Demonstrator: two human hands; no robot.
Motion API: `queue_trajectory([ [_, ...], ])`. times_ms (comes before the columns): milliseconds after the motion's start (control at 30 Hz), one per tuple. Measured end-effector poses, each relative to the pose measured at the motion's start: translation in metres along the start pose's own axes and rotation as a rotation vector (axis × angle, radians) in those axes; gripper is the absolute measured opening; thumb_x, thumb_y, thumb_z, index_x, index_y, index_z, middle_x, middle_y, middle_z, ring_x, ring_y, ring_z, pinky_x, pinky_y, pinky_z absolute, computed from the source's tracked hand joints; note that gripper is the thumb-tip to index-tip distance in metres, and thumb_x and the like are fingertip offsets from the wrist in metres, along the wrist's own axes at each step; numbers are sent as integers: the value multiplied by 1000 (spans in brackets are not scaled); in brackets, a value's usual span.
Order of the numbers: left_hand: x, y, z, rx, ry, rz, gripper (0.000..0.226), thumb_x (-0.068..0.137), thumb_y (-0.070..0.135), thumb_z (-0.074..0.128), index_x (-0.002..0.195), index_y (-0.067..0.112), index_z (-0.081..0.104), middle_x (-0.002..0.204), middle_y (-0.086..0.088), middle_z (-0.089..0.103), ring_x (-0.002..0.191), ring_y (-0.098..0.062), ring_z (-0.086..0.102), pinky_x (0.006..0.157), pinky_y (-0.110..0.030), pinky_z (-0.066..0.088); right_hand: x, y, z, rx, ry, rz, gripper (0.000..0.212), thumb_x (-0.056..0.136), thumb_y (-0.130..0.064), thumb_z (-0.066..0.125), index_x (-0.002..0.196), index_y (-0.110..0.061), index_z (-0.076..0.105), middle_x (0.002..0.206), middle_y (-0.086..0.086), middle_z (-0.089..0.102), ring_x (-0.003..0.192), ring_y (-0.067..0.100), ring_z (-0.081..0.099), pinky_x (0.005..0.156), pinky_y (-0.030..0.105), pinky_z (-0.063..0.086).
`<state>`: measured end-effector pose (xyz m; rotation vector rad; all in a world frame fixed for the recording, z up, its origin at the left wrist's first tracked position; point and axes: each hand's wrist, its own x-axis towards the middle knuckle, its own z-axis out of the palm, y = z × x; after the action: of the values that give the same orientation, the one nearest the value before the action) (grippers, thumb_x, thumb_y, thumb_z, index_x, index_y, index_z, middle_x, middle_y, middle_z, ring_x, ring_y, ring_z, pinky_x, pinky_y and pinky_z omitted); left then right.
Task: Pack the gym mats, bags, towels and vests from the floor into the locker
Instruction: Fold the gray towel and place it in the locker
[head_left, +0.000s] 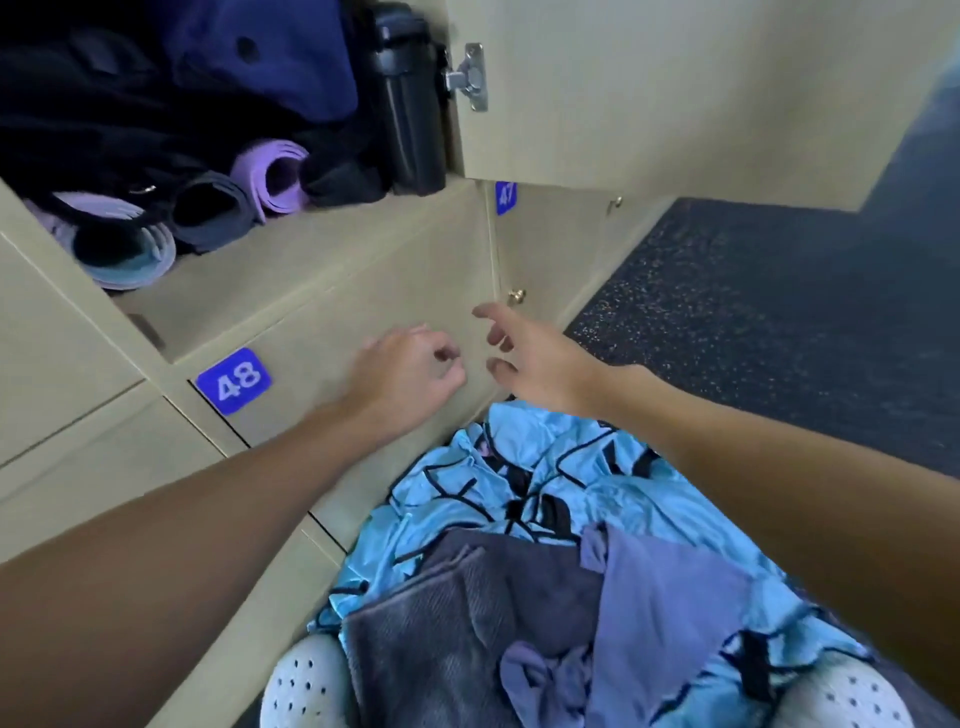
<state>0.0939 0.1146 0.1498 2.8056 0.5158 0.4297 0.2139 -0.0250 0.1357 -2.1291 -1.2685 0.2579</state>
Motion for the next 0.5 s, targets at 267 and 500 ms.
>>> queue_trajectory([
  [267, -65, -4, 124, -73, -463, 5, 18, 89, 34, 63, 102, 23, 69, 102, 4, 69, 98, -22, 64, 86, -36, 51, -118, 76, 85, 63, -115, 357, 33, 96, -13, 54, 128, -8, 56, 100, 10, 71, 98, 30, 62, 84, 33, 43],
  [500, -106, -32, 183, 135, -679, 90, 50, 88, 45, 69, 133, 29, 56, 128, 6, 59, 124, -20, 52, 103, -42, 37, -169, 99, 155, 124, -251, 515, 30, 97, -21, 59, 123, -8, 57, 111, 12, 66, 101, 32, 60, 86, 40, 46],
])
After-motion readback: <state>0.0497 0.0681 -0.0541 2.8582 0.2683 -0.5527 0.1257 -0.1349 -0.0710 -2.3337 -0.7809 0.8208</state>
